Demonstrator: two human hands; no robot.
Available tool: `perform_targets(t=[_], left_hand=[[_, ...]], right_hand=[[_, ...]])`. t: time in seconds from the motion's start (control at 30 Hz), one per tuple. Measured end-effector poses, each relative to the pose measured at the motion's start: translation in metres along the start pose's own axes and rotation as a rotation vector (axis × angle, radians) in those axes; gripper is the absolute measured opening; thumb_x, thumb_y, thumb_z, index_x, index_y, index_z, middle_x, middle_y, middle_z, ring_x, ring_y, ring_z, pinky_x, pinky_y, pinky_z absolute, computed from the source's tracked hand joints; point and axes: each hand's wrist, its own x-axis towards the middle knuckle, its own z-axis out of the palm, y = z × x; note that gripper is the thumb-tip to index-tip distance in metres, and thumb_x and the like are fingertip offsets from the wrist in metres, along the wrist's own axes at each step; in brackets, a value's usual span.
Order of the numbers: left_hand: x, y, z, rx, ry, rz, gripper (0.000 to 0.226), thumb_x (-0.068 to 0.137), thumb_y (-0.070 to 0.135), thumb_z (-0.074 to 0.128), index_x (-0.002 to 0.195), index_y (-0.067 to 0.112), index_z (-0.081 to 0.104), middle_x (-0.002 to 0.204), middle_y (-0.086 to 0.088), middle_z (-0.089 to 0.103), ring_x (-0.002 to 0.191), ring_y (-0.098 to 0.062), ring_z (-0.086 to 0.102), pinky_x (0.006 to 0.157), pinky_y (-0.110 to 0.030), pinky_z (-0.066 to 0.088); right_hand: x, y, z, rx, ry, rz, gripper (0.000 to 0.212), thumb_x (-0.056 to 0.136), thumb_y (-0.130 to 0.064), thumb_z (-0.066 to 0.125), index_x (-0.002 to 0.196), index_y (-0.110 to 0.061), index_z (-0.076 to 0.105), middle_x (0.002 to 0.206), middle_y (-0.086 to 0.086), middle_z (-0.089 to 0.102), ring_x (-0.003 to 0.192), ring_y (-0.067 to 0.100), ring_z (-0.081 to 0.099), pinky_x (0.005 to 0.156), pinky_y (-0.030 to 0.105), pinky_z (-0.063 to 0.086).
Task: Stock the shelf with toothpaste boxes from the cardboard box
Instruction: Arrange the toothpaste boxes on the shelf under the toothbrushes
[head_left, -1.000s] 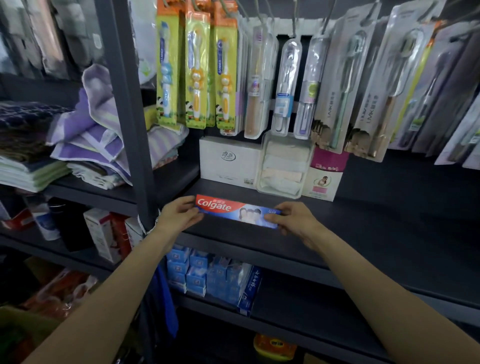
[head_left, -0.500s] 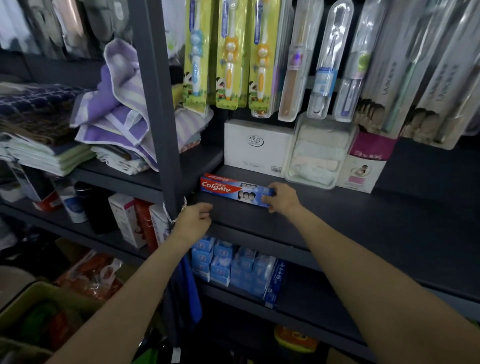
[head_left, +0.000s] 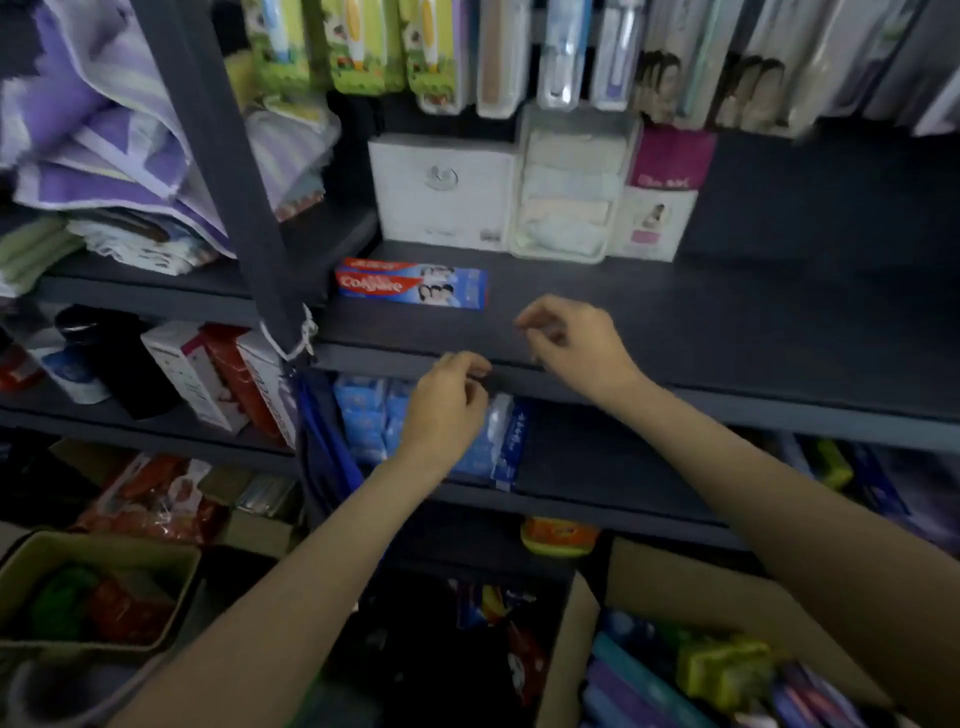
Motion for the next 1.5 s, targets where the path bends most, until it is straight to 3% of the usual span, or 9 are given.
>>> perform_targets(t=[0.17, 0.47, 0.73, 0.9, 1.03, 1.23, 1.33, 1.43, 1.5], left_hand=[[-0.076, 0.019, 0.101, -0.004, -0.459, 0.133, 0.027, 0.086, 0.003, 0.049, 0.109, 0.006, 0.062, 0.107, -0.011, 0.062, 0.092, -0.026, 0.06, 0.078, -0.023, 0.04], [-0.167, -0.008, 0.231, 0.138, -1.01, -0.038, 0.026, 0.093, 0.008, 0.046, 0.117, 0.01, 0.057, 0.116, -0.004, 0.06, 0.103, -0.02, 0.058, 0.085, -0.032, 0.049], [-0.191, 0.007, 0.28, 0.215, -1.103, -0.087, 0.026, 0.095, 0.015, 0.044, 0.118, 0.012, 0.055, 0.119, -0.004, 0.059, 0.105, -0.02, 0.057, 0.089, -0.032, 0.047], [-0.194, 0.024, 0.294, 0.243, -1.137, -0.058, 0.026, 0.096, 0.013, 0.042, 0.118, 0.013, 0.056, 0.118, -0.003, 0.059, 0.099, -0.019, 0.059, 0.085, -0.034, 0.049], [-0.183, 0.03, 0.293, 0.243, -1.113, -0.092, 0.026, 0.096, 0.014, 0.041, 0.118, 0.014, 0.054, 0.12, -0.003, 0.057, 0.102, -0.019, 0.057, 0.084, -0.032, 0.047], [-0.177, 0.026, 0.294, 0.229, -1.115, -0.08, 0.026, 0.096, 0.014, 0.043, 0.12, 0.013, 0.053, 0.122, -0.003, 0.056, 0.104, -0.018, 0.056, 0.08, -0.025, 0.043], [-0.174, 0.021, 0.293, 0.137, -1.104, -0.172, 0.027, 0.093, 0.014, 0.049, 0.119, 0.012, 0.054, 0.122, -0.005, 0.057, 0.101, -0.015, 0.054, 0.078, -0.021, 0.041], [-0.165, 0.025, 0.28, -0.009, -1.201, -0.279, 0.039, 0.089, 0.016, 0.06, 0.127, 0.014, 0.049, 0.127, -0.003, 0.054, 0.105, -0.015, 0.054, 0.076, -0.018, 0.043], [-0.156, 0.032, 0.257, -0.181, -1.283, -0.379, 0.045, 0.086, 0.016, 0.064, 0.129, 0.016, 0.047, 0.121, 0.0, 0.056, 0.099, -0.01, 0.057, 0.071, -0.014, 0.045]], right_hand=[[-0.117, 0.067, -0.005, -0.109, -0.215, 0.084, 0.016, 0.082, 0.002, 0.055, 0.091, -0.003, 0.067, 0.077, 0.006, 0.069, 0.063, 0.014, 0.061, 0.061, 0.015, 0.042], [-0.29, 0.235, 0.047, -0.526, -0.674, 0.639, 0.028, 0.092, -0.016, 0.047, 0.113, -0.011, 0.064, 0.122, 0.012, 0.06, 0.118, 0.032, 0.051, 0.094, 0.035, 0.041], [-0.367, 0.294, 0.052, -0.472, -0.905, 0.8, 0.069, 0.09, -0.026, 0.06, 0.148, -0.024, 0.022, 0.152, 0.021, 0.007, 0.14, 0.041, 0.017, 0.109, 0.047, 0.031], [-0.372, 0.293, 0.069, -0.619, -0.807, 0.794, 0.054, 0.093, -0.011, 0.052, 0.141, -0.01, 0.028, 0.147, 0.024, 0.022, 0.136, 0.037, 0.029, 0.103, 0.039, 0.041], [-0.367, 0.301, 0.067, -0.548, -0.838, 0.876, 0.073, 0.09, -0.017, 0.06, 0.147, -0.022, 0.014, 0.144, 0.024, 0.025, 0.128, 0.042, 0.037, 0.097, 0.043, 0.042], [-0.373, 0.31, 0.082, -0.629, -0.914, 0.754, 0.051, 0.092, -0.017, 0.053, 0.137, -0.026, 0.029, 0.129, 0.016, 0.039, 0.108, 0.036, 0.053, 0.083, 0.042, 0.05], [-0.355, 0.305, 0.064, -0.361, -0.913, 0.7, 0.034, 0.088, -0.014, 0.06, 0.116, -0.022, 0.042, 0.123, 0.009, 0.051, 0.102, 0.029, 0.056, 0.079, 0.037, 0.048], [-0.299, 0.273, 0.016, 0.133, -0.847, 0.647, 0.043, 0.087, 0.001, 0.058, 0.126, -0.011, 0.043, 0.102, -0.005, 0.053, 0.078, 0.01, 0.054, 0.06, 0.017, 0.047], [-0.256, 0.244, -0.018, 0.409, -0.796, 0.632, 0.047, 0.085, 0.01, 0.057, 0.126, -0.008, 0.046, 0.103, -0.005, 0.051, 0.079, 0.005, 0.053, 0.061, 0.012, 0.049]])
